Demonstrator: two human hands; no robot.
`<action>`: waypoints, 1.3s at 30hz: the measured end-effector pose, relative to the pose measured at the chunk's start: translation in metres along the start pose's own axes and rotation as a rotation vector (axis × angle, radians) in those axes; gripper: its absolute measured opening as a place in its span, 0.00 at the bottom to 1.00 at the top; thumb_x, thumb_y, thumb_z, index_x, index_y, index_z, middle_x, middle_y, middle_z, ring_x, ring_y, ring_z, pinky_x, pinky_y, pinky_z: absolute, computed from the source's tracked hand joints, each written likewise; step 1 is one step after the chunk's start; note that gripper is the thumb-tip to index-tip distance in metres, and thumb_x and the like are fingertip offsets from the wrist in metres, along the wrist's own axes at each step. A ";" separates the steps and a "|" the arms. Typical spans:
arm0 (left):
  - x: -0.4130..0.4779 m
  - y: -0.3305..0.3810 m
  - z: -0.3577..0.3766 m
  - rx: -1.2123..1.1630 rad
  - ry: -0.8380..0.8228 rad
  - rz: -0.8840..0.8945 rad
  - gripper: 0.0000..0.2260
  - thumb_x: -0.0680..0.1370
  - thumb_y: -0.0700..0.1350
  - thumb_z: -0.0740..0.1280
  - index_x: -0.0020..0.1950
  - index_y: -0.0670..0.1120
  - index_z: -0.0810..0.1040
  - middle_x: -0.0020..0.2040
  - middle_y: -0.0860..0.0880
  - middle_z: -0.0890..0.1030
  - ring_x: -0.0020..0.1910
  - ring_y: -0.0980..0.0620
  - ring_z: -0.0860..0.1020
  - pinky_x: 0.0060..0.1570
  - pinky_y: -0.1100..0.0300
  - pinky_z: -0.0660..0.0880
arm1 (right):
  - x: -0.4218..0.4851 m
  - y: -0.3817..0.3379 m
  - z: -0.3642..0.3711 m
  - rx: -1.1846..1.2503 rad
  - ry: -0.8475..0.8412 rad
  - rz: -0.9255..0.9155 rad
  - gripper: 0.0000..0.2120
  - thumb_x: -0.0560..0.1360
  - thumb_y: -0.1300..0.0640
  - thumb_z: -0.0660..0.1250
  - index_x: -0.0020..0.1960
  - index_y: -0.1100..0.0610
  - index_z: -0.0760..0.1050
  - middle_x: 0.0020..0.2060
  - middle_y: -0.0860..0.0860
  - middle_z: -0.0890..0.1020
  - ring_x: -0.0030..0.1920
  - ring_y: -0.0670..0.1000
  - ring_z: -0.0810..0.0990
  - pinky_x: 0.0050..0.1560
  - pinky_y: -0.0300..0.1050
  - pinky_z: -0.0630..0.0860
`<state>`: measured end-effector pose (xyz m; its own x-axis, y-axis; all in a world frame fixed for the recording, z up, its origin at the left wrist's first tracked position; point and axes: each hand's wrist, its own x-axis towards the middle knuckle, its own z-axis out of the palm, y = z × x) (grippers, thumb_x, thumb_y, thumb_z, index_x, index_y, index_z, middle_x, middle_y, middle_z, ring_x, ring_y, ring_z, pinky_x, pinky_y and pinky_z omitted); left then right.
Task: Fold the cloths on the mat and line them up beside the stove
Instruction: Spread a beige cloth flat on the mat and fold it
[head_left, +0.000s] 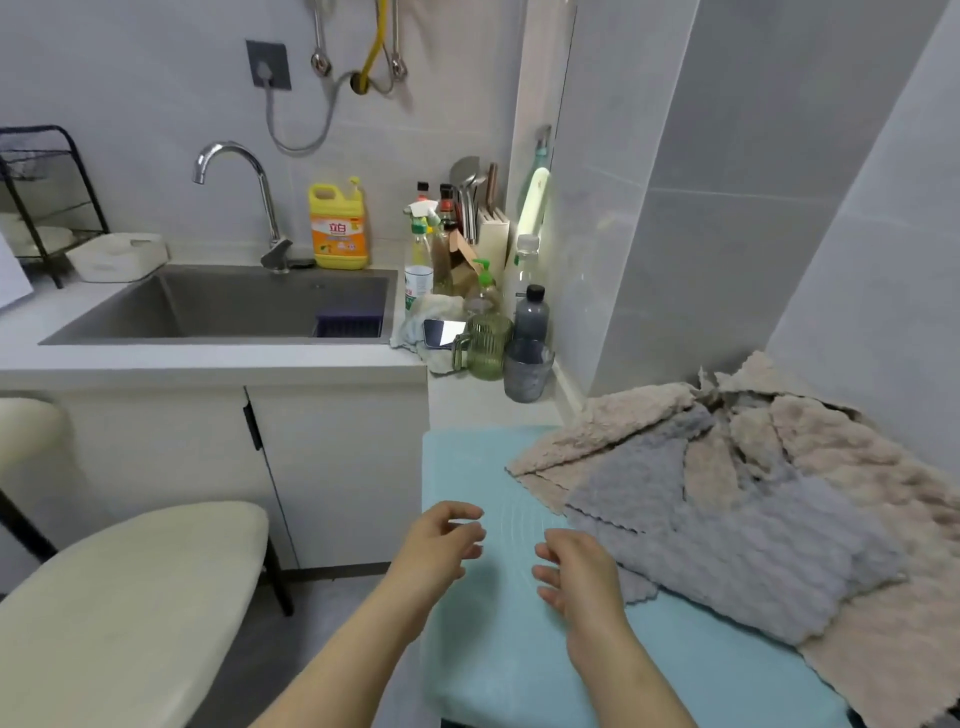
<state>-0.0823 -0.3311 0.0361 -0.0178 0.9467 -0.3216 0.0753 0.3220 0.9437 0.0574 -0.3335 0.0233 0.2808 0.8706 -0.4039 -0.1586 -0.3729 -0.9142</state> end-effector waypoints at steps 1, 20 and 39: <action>0.014 0.004 0.001 0.005 -0.013 -0.008 0.06 0.78 0.42 0.62 0.52 0.50 0.76 0.51 0.48 0.80 0.46 0.54 0.78 0.46 0.61 0.72 | 0.014 -0.003 0.004 0.003 0.042 -0.012 0.06 0.76 0.63 0.60 0.41 0.56 0.73 0.39 0.52 0.75 0.36 0.51 0.73 0.35 0.42 0.68; 0.296 0.026 0.023 0.467 -0.772 0.095 0.05 0.70 0.45 0.63 0.42 0.54 0.76 0.34 0.52 0.78 0.32 0.52 0.74 0.36 0.59 0.69 | 0.166 0.007 0.121 -0.429 1.016 0.057 0.16 0.74 0.53 0.65 0.61 0.51 0.74 0.56 0.51 0.79 0.60 0.55 0.72 0.60 0.47 0.65; 0.333 0.001 0.032 0.179 -1.217 0.420 0.04 0.75 0.35 0.66 0.44 0.43 0.76 0.36 0.45 0.77 0.29 0.54 0.76 0.31 0.67 0.75 | 0.155 0.037 0.136 -0.351 1.170 -0.310 0.05 0.74 0.57 0.65 0.49 0.52 0.77 0.43 0.46 0.81 0.46 0.45 0.76 0.45 0.31 0.69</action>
<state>-0.0565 -0.0154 -0.0730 0.9434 0.3291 0.0420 -0.0126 -0.0907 0.9958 -0.0342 -0.1689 -0.0687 0.9582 0.1992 0.2054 0.2734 -0.4257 -0.8626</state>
